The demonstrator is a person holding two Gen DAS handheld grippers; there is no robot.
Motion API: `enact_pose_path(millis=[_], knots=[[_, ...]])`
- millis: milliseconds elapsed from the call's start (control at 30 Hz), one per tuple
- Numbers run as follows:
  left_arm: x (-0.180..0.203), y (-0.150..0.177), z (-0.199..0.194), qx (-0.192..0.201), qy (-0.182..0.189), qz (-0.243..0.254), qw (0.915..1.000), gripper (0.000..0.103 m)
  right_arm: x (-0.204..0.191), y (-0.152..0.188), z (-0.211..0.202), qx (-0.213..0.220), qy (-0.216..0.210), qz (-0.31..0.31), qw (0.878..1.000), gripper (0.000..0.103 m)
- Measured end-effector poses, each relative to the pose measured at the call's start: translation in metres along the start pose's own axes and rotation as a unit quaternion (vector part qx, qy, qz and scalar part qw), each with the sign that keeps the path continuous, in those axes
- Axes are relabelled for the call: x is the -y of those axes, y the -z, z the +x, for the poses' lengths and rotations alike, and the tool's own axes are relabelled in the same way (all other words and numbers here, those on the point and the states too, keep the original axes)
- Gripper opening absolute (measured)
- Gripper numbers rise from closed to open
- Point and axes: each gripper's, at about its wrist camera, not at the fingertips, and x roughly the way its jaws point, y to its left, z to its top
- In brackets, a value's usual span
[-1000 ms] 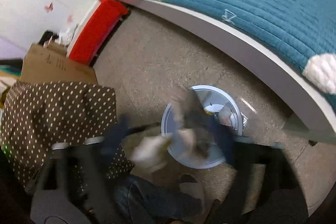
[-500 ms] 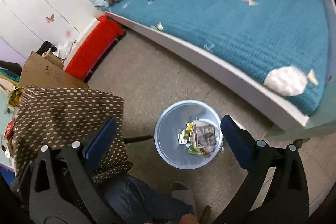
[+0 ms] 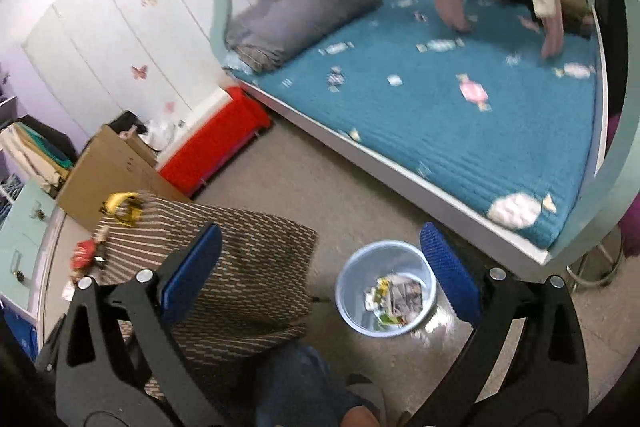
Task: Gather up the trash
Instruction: 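Move both tools back over the table, then grasp the red-brown paper bag with the left tool while the right tool grasps the yellow snack bag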
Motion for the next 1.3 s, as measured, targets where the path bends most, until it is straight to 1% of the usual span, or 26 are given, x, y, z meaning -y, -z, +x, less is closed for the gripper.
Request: enact_pose_path(millis=[67, 133, 200, 367, 467, 567, 667, 767, 933, 1133, 1267, 1300], knots=[[-0.007, -0.003, -0.018, 0.019, 0.004, 0.0, 0.9998, 0.093, -0.02, -0.002, -0.013, 0.008, -0.002, -0.012, 1.0, 0.097], [-0.017, -0.004, -0.031, 0.022, 0.004, -0.011, 0.9997, 0.093, -0.041, -0.004, -0.026, 0.012, 0.003, -0.026, 1.0, 0.097], [-0.027, -0.005, -0.044, 0.03, 0.001, -0.022, 0.9993, 0.093, -0.055, -0.004, -0.037, 0.02, -0.005, -0.034, 0.999, 0.097], [-0.057, -0.009, -0.079, 0.053, -0.03, -0.032, 0.9977, 0.093, -0.1, -0.005, -0.058, 0.041, -0.027, -0.064, 0.997, 0.097], [-0.082, -0.01, -0.097, 0.064, -0.06, -0.043, 0.9953, 0.093, -0.125, -0.006, -0.06, 0.042, -0.044, -0.082, 0.995, 0.097], [-0.109, -0.01, -0.113, 0.072, -0.081, -0.058, 0.9924, 0.093, -0.153, -0.007, -0.056, 0.039, -0.059, -0.105, 0.992, 0.097], [-0.133, -0.007, -0.119, 0.075, -0.102, -0.07, 0.9895, 0.093, -0.178, -0.006, -0.045, 0.03, -0.075, -0.131, 0.988, 0.097], [-0.162, 0.0, -0.122, 0.068, -0.119, -0.089, 0.9865, 0.093, -0.203, -0.003, -0.028, 0.016, -0.091, -0.152, 0.984, 0.097], [-0.213, 0.006, -0.123, 0.058, -0.157, -0.118, 0.9787, 0.093, -0.239, 0.003, 0.003, -0.008, -0.113, -0.193, 0.975, 0.097], [-0.274, 0.006, -0.118, 0.046, -0.206, -0.143, 0.9669, 0.093, -0.274, 0.012, 0.06, -0.047, -0.116, -0.232, 0.965, 0.097], [-0.32, -0.004, -0.101, 0.03, -0.224, -0.165, 0.96, 0.093, -0.286, 0.014, 0.104, -0.076, -0.113, -0.248, 0.959, 0.097], [-0.326, -0.006, -0.096, 0.028, -0.227, -0.166, 0.9592, 0.093, -0.289, 0.015, 0.115, -0.081, -0.113, -0.252, 0.958, 0.097]])
